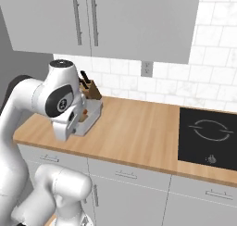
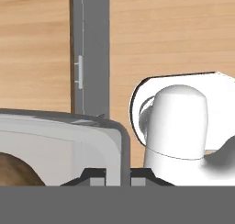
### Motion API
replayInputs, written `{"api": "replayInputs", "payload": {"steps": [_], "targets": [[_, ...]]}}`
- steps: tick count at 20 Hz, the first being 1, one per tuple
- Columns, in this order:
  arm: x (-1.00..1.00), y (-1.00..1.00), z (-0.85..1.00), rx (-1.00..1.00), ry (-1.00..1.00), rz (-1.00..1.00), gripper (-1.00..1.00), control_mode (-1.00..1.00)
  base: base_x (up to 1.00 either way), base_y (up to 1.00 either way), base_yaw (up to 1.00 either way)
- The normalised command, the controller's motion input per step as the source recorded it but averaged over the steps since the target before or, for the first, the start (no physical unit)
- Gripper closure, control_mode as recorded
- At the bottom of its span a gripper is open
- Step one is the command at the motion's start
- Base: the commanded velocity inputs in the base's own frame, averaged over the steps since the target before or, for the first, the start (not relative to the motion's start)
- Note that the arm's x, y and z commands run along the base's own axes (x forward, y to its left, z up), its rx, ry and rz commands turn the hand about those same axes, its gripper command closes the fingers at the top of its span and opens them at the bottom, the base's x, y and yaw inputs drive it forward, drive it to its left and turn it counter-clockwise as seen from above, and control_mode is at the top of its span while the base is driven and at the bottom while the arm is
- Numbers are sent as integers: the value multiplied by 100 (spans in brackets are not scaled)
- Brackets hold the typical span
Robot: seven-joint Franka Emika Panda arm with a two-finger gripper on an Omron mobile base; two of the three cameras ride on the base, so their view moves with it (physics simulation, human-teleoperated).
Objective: Take the meat container that has the chicken drumstick and place it on the second highest rack of the freezer. Then take the vegetable container that has the sweet potato and carrot and place it on the highest rack of the freezer.
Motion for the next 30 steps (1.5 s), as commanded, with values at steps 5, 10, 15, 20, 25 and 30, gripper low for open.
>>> {"api": "replayInputs", "payload": {"steps": [5, 10, 15, 20, 25, 30], "targets": [[-27, 0, 0, 0, 0, 0, 100, -100, 0, 0, 0], [-1, 15, 3, 0, 0, 0, 100, -100, 0, 0, 0], [0, 13, 4, 0, 0, 0, 100, -100, 0, 0, 0], [-5, 0, 1, 0, 0, 0, 100, 100, -21, -5, 1], [0, 0, 0, 0, 0, 0, 100, 100, -98, -50, 24], [0, 0, 0, 0, 0, 0, 100, 100, -68, -15, 70]]}}
